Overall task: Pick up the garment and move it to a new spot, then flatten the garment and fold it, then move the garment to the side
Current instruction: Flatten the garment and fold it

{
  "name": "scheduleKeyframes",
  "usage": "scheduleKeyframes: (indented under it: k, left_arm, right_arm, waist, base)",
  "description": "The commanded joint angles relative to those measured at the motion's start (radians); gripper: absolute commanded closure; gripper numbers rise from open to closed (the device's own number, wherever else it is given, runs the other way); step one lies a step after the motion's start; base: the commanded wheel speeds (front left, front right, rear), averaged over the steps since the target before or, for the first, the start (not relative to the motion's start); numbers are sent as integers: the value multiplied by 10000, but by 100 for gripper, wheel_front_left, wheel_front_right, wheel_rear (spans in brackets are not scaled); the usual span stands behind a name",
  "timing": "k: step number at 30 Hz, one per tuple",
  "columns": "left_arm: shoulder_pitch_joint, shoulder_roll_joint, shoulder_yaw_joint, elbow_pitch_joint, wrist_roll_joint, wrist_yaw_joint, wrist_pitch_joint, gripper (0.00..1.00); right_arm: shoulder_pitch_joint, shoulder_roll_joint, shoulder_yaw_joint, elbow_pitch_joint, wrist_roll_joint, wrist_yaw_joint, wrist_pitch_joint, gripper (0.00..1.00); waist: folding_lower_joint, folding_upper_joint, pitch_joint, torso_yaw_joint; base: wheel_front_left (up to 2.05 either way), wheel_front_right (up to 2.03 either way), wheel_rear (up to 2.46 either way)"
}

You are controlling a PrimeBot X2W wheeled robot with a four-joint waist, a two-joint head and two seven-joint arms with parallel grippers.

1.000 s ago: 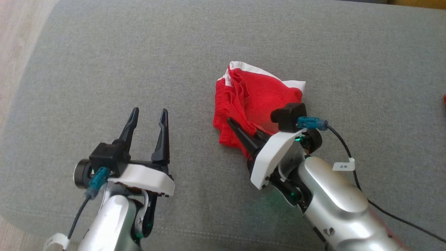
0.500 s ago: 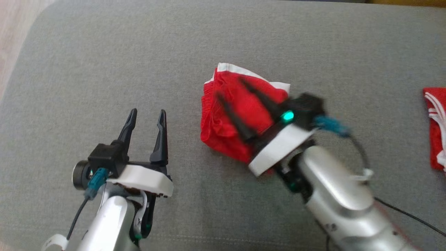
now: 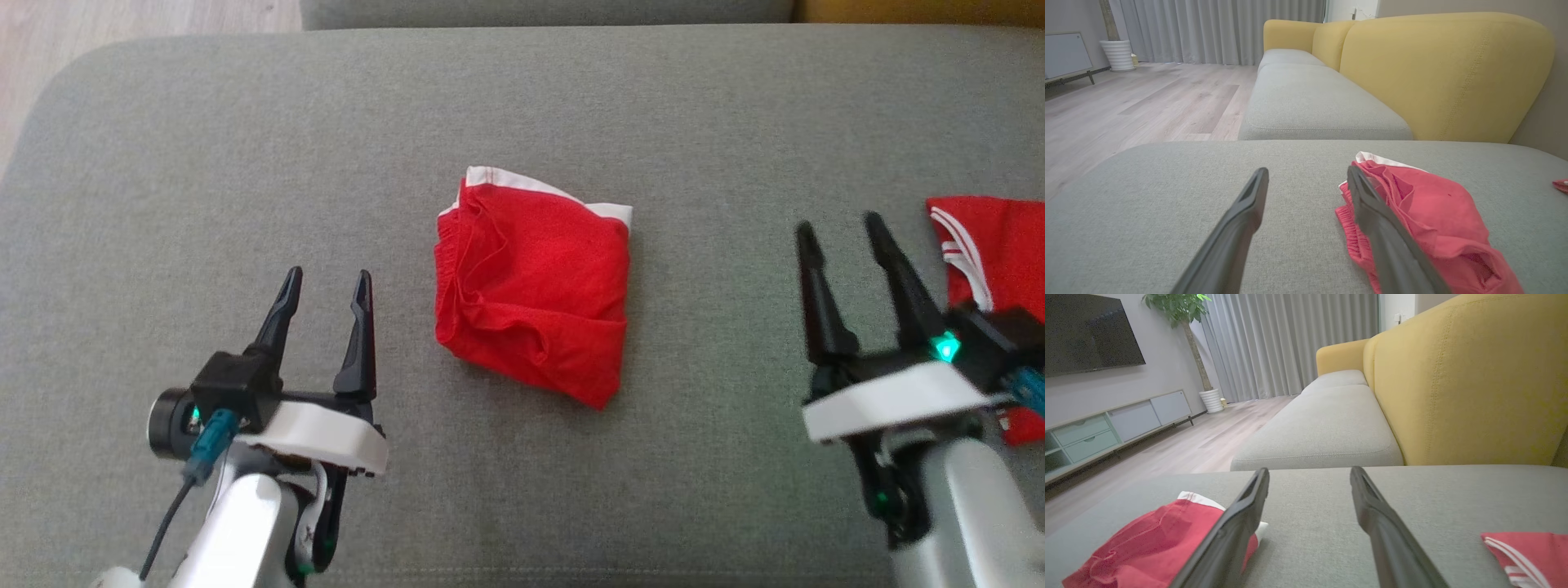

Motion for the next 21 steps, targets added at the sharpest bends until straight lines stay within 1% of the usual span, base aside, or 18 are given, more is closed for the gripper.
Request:
scheduleKeyframes:
  k: [1,5,11,21]
  left_arm:
    - [-113,223,339,-395,106,61,-31,0]
    - [-17,333,312,-529,134,105,74,0]
    - [91,452,257,-689,144,165,211,0]
    - [15,509,188,-757,132,224,279,0]
  right_arm:
    - [33,62,42,-587,-158,67,123,0]
    - [725,97,-399,-1263,-421,67,489,0]
    - [1245,224,-669,-1835,-541,67,762,0]
    - [1263,320,-786,-2035,-707,67,922,0]
  waist:
    - [0,-1,-48,-60]
    - [0,-1,-122,-137]
    - [0,-1,-208,-194]
    - [0,-1,-129,-148]
  base:
    - [0,0,0]
    - [0,0,0]
    - [0,0,0]
    - [0,0,0]
